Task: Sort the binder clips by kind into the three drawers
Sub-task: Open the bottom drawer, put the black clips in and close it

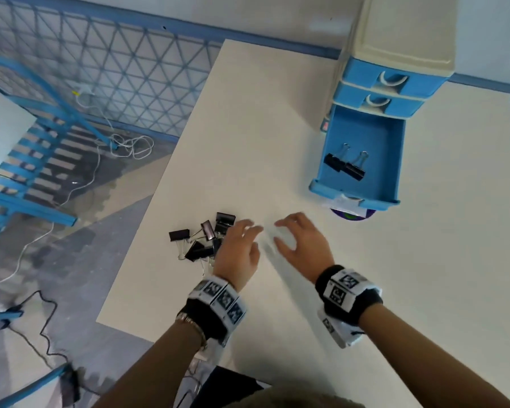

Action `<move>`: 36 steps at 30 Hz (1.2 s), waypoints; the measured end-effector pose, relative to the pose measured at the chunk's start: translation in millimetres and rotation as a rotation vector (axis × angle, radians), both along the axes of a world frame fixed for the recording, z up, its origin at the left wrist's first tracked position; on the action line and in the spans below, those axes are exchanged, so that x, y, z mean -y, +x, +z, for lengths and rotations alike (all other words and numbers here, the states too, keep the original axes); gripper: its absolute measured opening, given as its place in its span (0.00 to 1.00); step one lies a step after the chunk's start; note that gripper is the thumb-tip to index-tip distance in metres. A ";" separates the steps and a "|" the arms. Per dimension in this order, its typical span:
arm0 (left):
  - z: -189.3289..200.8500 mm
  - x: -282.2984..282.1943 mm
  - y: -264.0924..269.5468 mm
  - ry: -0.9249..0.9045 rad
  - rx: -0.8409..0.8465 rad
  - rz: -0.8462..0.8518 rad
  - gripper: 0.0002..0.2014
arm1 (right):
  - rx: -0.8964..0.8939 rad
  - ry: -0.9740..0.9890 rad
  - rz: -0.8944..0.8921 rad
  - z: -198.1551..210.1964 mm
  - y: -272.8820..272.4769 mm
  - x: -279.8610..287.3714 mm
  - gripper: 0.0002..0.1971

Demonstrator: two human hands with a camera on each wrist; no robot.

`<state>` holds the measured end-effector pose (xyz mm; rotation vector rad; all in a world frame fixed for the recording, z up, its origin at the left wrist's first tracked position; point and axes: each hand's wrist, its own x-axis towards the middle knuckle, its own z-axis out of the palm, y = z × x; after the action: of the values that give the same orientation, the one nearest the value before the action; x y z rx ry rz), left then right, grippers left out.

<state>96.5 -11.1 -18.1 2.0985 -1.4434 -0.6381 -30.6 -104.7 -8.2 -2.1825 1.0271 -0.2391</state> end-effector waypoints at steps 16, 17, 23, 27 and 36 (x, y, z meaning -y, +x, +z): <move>-24.8 -67.2 17.2 0.401 0.161 -0.126 0.25 | -0.302 0.163 0.085 -28.7 46.9 -46.5 0.21; -25.7 -65.8 17.4 0.372 0.149 -0.140 0.24 | -0.288 0.193 0.043 -29.1 46.9 -46.8 0.22; -28.1 -60.0 24.2 0.362 0.168 -0.205 0.23 | -0.200 0.277 -0.169 -30.9 38.2 -45.5 0.22; -25.3 -54.8 25.7 0.413 0.196 -0.316 0.33 | -0.117 0.263 -0.300 -30.6 28.9 -45.4 0.22; -16.6 -30.8 5.3 0.558 0.342 -0.404 0.32 | -0.105 0.206 -0.267 -25.7 36.3 -27.7 0.23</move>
<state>101.8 19.6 -34.8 2.4342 -2.1078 -0.9590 5.7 -77.0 -33.8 -1.8878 1.3425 -0.1343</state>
